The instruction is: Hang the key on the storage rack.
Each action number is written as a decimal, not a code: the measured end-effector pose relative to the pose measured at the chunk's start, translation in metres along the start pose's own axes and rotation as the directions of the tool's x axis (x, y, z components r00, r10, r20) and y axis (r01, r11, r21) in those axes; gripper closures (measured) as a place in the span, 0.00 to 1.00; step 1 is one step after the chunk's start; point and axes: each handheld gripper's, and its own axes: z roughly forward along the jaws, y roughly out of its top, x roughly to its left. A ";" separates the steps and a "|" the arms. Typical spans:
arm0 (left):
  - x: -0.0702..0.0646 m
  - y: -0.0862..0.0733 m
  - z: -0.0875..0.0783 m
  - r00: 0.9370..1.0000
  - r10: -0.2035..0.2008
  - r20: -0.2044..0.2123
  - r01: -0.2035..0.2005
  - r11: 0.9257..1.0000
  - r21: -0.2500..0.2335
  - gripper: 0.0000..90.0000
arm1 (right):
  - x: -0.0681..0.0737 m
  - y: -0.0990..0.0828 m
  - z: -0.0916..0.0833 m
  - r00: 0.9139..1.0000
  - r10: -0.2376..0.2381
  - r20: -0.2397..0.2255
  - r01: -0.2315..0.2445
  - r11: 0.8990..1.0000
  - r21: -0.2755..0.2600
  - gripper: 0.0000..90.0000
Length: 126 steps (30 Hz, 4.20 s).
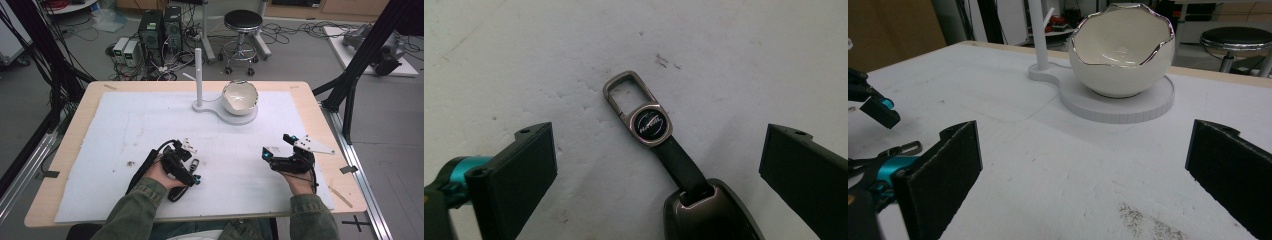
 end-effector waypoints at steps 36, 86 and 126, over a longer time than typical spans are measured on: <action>0.001 0.003 -0.005 0.996 -0.023 0.084 0.016 0.997 0.078 0.89 | -0.001 -0.001 0.000 1.000 0.019 -0.024 -0.020 1.000 -0.015 0.01; 0.029 0.022 -0.065 0.997 -0.027 0.077 0.034 0.994 -0.102 0.97 | -0.002 0.000 0.000 1.000 0.021 -0.023 -0.021 1.000 -0.016 0.01; 0.066 0.080 -0.138 0.999 0.022 0.025 -0.018 0.988 -0.151 0.97 | -0.003 0.000 -0.001 0.999 0.030 -0.019 -0.030 0.999 -0.019 0.01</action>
